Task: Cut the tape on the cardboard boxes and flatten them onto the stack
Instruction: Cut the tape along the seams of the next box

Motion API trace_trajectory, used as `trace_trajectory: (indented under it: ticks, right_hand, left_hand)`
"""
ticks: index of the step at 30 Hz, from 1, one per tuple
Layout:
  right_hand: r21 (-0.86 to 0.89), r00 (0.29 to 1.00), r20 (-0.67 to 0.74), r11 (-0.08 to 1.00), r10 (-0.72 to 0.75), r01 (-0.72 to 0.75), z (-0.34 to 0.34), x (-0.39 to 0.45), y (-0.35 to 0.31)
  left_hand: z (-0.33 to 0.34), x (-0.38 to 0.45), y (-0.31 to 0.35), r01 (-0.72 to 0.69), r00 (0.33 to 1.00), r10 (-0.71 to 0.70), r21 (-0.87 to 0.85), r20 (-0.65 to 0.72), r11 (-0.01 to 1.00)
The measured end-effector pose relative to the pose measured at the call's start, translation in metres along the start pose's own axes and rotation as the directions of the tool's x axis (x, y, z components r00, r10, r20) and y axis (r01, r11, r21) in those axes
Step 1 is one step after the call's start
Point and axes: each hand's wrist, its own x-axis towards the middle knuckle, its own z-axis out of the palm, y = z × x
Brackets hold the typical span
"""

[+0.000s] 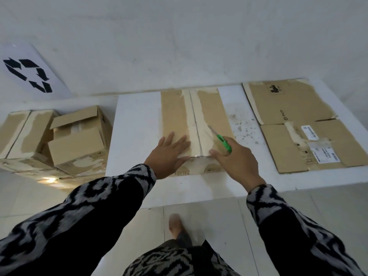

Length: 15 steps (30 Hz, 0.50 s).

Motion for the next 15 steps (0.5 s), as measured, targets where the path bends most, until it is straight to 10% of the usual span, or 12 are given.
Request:
trace_trajectory:
  ticks: [9, 15]
  right_hand:
    - [0.032, 0.971, 0.108, 0.975, 0.214, -0.218, 0.022, 0.005, 0.011]
    - [0.077, 0.980, -0.184, 0.995, 0.074, -0.061, 0.006, 0.044, -0.010]
  left_hand:
    - [-0.021, -0.003, -0.015, 0.211, 0.976, -0.211, 0.006, 0.047, 0.978]
    - [-0.022, -0.001, 0.003, 0.643, 0.737, -0.641, 0.071, 0.214, 0.763]
